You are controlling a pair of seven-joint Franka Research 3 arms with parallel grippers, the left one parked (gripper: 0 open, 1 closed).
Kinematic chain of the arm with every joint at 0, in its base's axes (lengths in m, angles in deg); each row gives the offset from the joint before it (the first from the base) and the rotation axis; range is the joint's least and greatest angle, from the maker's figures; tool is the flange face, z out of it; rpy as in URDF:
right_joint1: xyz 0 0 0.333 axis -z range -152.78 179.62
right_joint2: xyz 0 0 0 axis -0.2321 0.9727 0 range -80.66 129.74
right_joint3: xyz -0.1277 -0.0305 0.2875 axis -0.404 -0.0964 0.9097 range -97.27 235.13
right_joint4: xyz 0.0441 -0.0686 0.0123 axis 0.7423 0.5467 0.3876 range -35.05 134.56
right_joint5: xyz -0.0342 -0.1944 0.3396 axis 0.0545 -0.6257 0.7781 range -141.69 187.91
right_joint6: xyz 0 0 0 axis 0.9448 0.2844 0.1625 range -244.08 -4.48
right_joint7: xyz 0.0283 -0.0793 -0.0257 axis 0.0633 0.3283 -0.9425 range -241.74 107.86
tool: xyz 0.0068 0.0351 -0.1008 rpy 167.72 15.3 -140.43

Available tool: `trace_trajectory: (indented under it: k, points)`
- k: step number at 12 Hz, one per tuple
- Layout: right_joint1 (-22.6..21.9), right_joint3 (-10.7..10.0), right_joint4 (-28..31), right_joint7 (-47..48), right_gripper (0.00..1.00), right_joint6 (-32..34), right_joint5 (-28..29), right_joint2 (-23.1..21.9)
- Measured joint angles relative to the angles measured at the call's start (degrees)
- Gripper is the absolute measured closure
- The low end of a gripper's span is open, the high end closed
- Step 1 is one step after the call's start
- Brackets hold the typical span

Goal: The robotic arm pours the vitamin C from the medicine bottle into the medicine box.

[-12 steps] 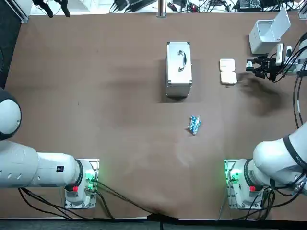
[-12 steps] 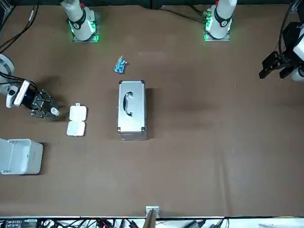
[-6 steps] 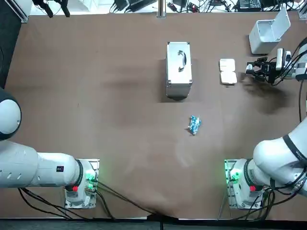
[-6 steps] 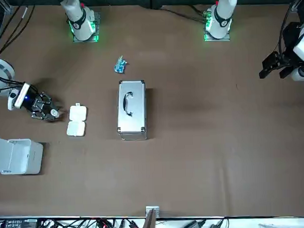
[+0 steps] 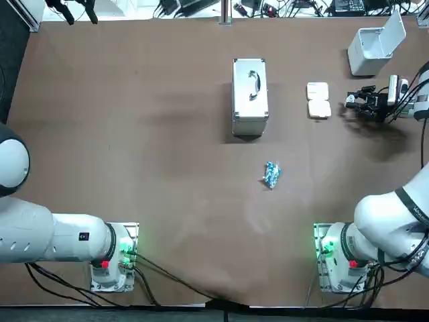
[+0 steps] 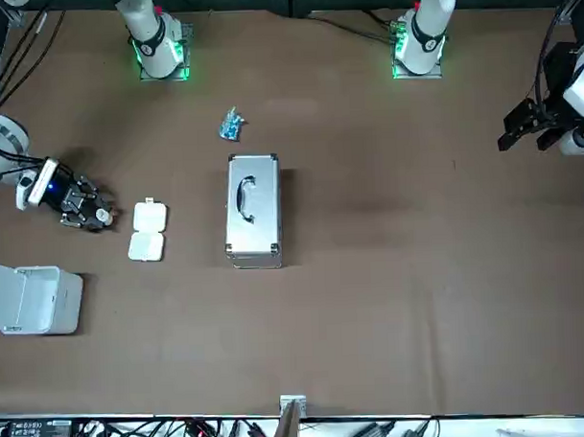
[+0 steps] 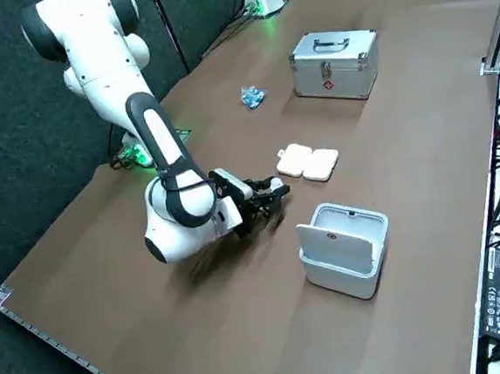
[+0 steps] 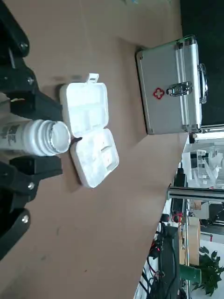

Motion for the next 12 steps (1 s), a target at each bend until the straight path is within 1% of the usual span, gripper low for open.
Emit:
trace_trajectory:
  k: [12]
  points:
    - [0.02,0.18,-1.05,-0.01,0.57,0.08,3.63,3.27]
